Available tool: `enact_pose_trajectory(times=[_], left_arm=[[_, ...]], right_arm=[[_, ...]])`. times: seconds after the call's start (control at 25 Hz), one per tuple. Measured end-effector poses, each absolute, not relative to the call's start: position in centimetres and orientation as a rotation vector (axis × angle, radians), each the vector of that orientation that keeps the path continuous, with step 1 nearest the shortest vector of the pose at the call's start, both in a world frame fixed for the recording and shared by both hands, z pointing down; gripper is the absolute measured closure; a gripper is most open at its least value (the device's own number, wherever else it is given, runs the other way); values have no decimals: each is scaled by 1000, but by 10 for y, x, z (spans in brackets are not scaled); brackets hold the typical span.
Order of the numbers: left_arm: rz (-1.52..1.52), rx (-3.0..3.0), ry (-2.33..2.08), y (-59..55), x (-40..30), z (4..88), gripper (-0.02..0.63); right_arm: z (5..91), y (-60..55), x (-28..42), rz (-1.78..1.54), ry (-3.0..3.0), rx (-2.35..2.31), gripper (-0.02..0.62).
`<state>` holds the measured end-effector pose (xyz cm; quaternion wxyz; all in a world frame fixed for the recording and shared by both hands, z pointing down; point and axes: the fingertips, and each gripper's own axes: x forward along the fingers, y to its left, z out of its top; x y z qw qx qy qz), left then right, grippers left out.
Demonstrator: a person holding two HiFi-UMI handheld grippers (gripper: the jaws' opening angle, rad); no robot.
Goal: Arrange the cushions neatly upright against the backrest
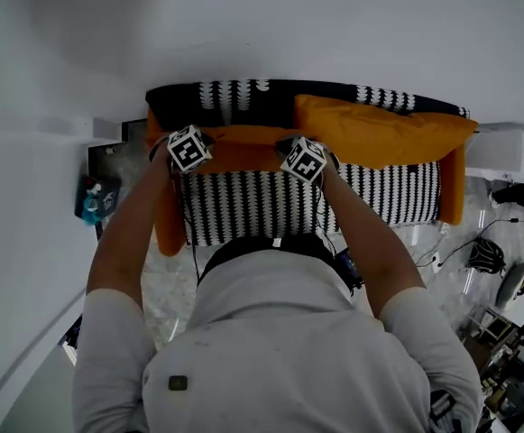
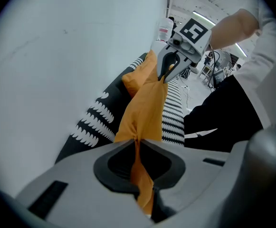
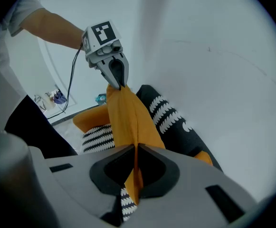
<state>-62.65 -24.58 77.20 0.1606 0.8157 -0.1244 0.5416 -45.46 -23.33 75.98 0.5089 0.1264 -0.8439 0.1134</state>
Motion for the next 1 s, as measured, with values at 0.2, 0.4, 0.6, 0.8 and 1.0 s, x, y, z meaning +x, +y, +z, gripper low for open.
enact_pose_trajectory(times=[0.2,0.4,0.6,0.8,1.0], left_arm=[[1580,2335,-366,-276,-627,785,565],[1575,2297,-363,-284,-632,819,555],[1418,2278,-486,-311,-636,821,527],[1397,2278,-575,-320,-642,836,510],[1373,2268,-617,-327,-643,848,487]], right_arm=[[782,-258,-456,260,-1988,276,555],[815,-260,-462,228,-1931,242,555],[826,-287,-460,219,-1929,369,545],[832,-299,-460,176,-1919,376,516],[839,-312,-460,150,-1910,400,499]])
